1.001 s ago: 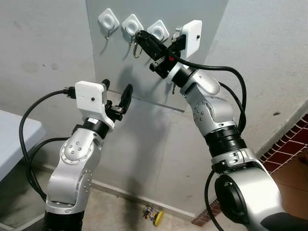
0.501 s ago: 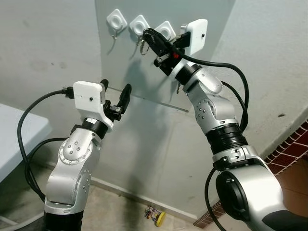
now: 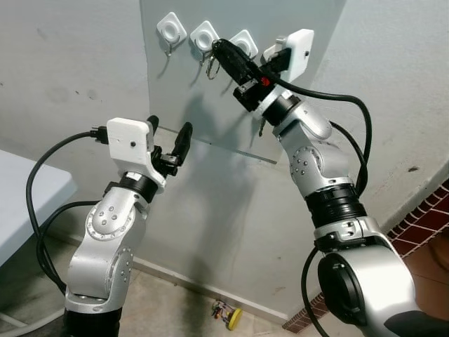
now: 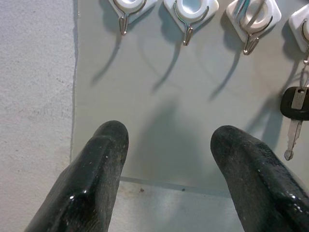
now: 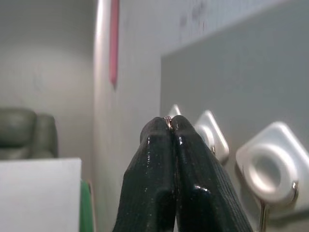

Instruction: Hang keys on a hook

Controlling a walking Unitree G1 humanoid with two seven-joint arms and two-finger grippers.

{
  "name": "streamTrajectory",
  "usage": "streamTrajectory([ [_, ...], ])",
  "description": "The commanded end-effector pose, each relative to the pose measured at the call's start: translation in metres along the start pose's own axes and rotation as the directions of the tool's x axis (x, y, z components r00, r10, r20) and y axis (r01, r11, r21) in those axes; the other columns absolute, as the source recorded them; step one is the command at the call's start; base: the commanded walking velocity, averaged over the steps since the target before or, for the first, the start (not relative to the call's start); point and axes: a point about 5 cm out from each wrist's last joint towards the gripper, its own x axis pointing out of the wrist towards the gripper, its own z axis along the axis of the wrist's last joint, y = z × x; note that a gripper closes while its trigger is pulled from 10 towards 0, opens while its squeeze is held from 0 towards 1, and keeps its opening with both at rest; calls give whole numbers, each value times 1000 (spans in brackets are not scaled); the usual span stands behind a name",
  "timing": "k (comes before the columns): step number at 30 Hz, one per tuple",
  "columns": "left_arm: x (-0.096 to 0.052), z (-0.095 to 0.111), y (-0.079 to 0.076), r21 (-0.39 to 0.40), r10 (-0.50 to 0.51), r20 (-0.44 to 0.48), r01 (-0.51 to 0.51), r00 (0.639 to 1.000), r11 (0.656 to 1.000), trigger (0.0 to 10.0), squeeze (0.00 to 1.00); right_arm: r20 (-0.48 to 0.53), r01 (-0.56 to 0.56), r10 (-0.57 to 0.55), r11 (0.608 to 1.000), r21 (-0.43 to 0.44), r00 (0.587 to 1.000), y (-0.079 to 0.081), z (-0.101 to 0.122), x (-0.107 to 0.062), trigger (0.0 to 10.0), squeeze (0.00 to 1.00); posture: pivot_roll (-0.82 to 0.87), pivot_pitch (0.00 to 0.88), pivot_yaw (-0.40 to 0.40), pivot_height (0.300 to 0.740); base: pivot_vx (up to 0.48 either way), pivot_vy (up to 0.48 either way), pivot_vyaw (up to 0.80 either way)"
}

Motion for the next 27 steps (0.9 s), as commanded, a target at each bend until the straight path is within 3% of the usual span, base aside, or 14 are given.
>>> streamTrajectory([
  [1, -1, 2, -3, -1, -8, 4, 8, 1000, 1000, 10000, 0, 51, -24, 23, 1000, 12, 998, 0, 11, -3, 10000, 0, 7, 0, -112, 740, 0, 0, 0],
  [4, -1, 2, -2, -3, -4, 4, 4, 1000, 1000, 10000, 0, 72, -96, 91, 994, 61, 993, 8, 13, -4, 10000, 0, 7, 0, -112, 740, 0, 0, 0],
  [15, -2, 2, -3, -4, -6, 1, 6, 1000, 1000, 10000, 0, 20, -116, 115, 987, 112, 993, 19, 5, -16, 10000, 0, 11, 0, -117, 740, 0, 0, 0],
  [27, -4, 2, -3, -5, 3, 2, -3, 1000, 1000, 10000, 0, 18, 155, -157, 983, 97, 987, 37, -6, -29, 10000, 0, 20, 0, -125, 740, 0, 0, 0],
])
